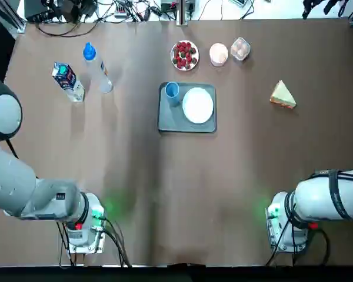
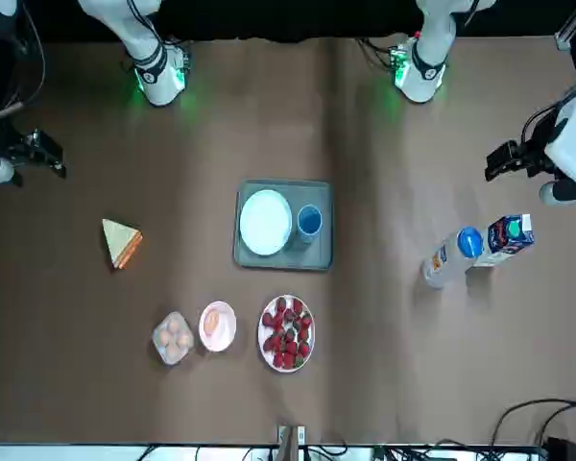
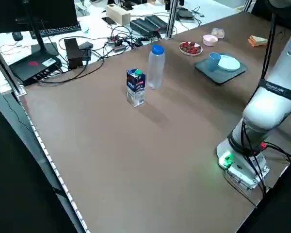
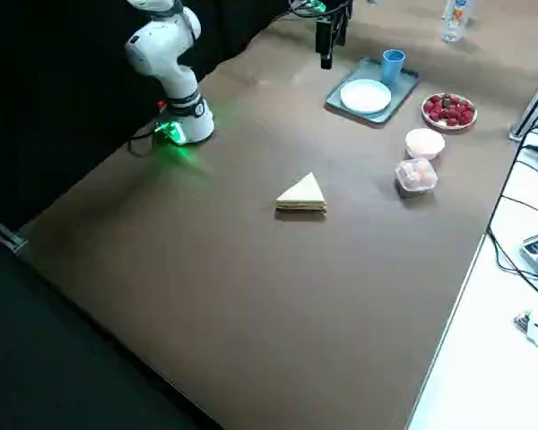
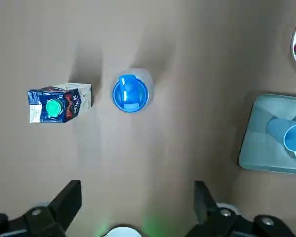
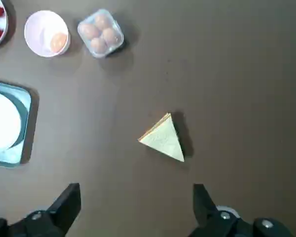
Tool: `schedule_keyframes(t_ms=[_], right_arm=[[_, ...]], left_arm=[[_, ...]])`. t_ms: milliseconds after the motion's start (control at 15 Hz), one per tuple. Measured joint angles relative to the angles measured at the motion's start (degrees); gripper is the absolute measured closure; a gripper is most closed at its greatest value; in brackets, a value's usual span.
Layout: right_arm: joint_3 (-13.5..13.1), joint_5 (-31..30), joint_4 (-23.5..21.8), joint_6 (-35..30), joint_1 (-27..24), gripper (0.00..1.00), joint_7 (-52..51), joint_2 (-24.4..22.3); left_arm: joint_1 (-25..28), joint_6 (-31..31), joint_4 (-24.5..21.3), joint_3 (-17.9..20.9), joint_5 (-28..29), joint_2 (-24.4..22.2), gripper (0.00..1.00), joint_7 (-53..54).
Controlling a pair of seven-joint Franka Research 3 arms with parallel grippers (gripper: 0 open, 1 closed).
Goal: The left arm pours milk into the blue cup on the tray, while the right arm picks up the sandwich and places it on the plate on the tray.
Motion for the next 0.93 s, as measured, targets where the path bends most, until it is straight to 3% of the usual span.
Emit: schedule_keyframes(t_ms=[533,933], right_arm=[[0.1,0.0,0.5,-0.3,0.0,0.0,0.0,0.0],[0.3,0.0,0.5,-0.6,0.2,0.0,0.0,0.0]], left_arm=[[-0.1,1.1,-0.1,-0.4,1.7,1.5,0.0,2.0],[6.6,6.7,-0.1,0.0,-1.1,6.4,0.0,27.3]])
